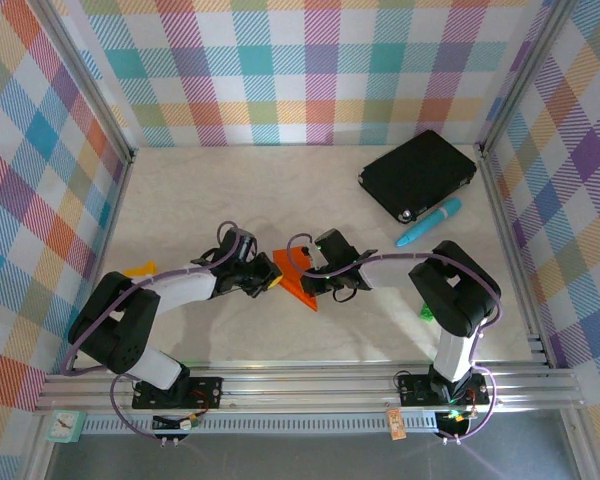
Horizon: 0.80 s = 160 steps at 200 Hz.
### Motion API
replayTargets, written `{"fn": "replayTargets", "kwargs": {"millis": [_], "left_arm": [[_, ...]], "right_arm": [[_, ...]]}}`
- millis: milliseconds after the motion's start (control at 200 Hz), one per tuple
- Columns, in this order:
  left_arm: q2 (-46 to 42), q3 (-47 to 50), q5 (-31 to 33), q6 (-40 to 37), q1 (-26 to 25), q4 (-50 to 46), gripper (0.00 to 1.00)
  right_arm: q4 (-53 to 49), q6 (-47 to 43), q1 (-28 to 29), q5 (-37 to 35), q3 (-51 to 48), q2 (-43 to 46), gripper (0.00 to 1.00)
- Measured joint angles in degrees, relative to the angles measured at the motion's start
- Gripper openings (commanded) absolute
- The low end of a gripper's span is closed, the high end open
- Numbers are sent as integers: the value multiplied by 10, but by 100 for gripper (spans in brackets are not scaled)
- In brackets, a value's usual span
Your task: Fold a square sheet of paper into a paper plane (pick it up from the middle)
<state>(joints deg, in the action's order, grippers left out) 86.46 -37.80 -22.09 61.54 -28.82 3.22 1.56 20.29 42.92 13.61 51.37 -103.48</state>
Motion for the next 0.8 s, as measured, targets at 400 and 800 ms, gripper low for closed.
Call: {"fn": "replayTargets", "kwargs": {"millis": [400,800], "left_arm": [[35,-10,-4,17,1,43,8],[157,-140,-11,-41,20,0,7]], "right_arm": [[-32,28,-2,12,20,-9,2],[-38,33,-2,12,24,-10,2]]}}
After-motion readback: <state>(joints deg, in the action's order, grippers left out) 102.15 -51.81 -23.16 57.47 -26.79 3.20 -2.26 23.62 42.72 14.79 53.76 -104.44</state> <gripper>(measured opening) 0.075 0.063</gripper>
